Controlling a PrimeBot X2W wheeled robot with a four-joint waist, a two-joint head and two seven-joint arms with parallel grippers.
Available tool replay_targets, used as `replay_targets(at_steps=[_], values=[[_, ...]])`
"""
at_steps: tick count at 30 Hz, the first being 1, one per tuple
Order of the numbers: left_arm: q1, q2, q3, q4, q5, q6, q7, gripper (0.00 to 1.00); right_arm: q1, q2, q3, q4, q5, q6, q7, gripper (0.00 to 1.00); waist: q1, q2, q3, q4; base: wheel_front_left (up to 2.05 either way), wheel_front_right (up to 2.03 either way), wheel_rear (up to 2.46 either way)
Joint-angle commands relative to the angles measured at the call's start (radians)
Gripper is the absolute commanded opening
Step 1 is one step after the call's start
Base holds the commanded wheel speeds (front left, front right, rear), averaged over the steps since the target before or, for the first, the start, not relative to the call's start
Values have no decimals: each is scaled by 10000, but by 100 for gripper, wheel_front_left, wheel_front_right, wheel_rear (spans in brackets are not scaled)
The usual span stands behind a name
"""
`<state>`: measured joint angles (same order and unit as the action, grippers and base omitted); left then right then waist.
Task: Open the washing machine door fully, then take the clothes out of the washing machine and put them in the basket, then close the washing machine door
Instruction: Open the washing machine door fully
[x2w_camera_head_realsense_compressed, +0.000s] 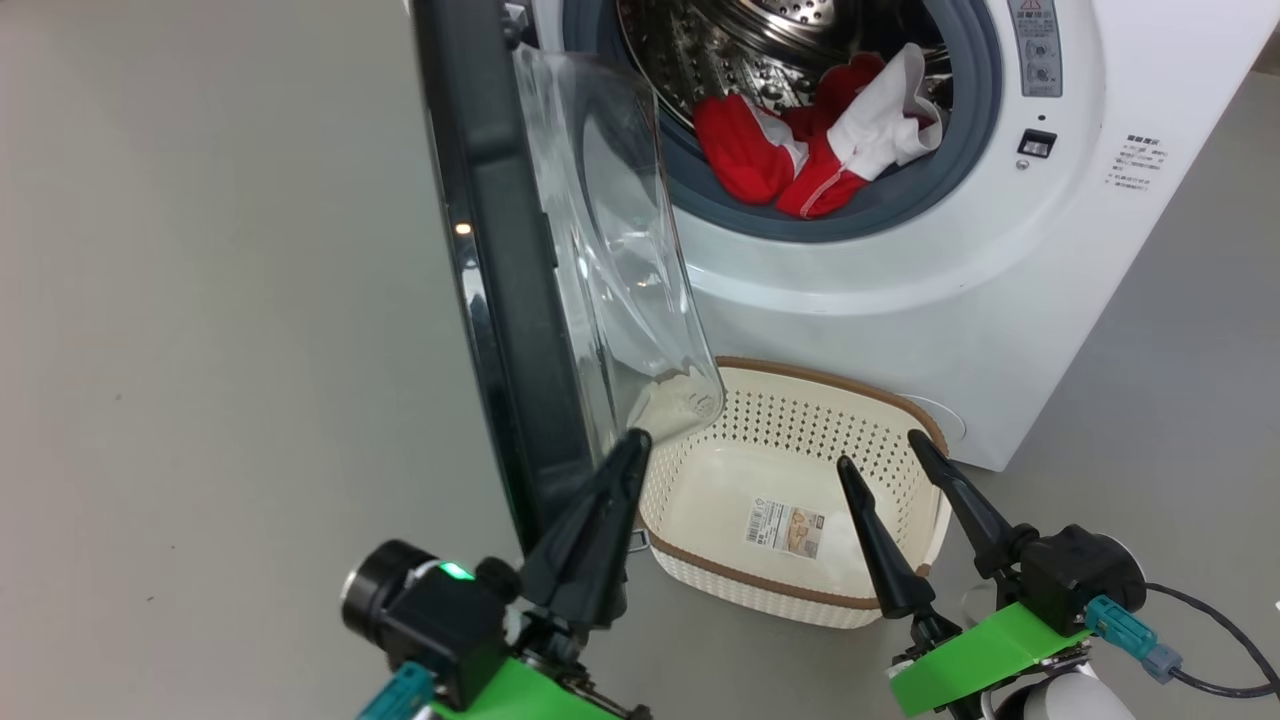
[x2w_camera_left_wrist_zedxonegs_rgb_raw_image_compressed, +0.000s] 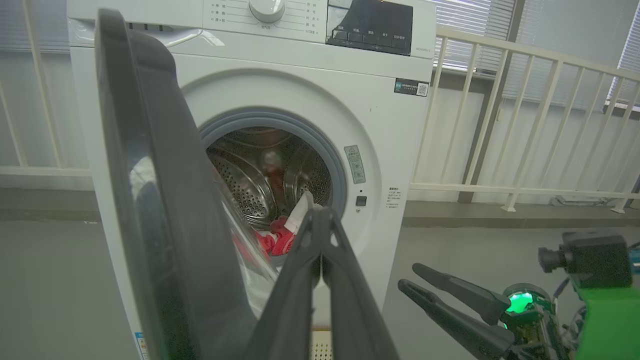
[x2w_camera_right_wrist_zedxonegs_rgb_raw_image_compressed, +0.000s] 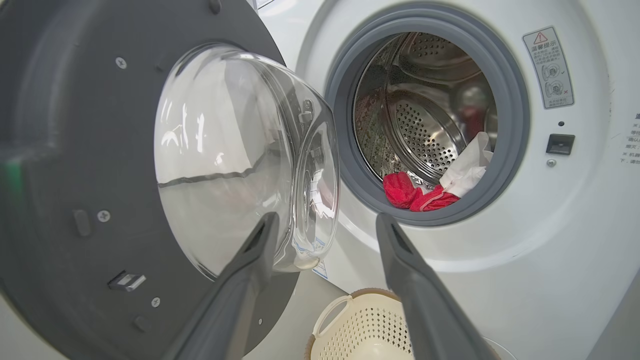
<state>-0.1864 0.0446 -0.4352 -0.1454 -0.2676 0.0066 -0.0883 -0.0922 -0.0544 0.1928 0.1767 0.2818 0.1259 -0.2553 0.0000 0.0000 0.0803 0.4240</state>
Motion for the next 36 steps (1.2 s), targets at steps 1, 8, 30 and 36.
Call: replay_targets(at_steps=[1,8,30,36], values=[[-371,72,245,-169,-46,-77,54,0,-354,41,208,-231,-13,48,-65,100,0,0,60,-62,0,0,0],[-411,65,-98,613,-340,201,562,0,-444,41,140,-224,-58,48,-65,100,0,0,207,-227,0,0,0],[-56,291,311,1154,-374,1208,378,0,-259,41,12,-125,-35,48,-65,100,0,0,-82,196,0,0,0],[208,490,628,974,-503,1430,382,0,-192,41,-13,-123,-42,48,-65,100,0,0,-152,346,0,0,0]])
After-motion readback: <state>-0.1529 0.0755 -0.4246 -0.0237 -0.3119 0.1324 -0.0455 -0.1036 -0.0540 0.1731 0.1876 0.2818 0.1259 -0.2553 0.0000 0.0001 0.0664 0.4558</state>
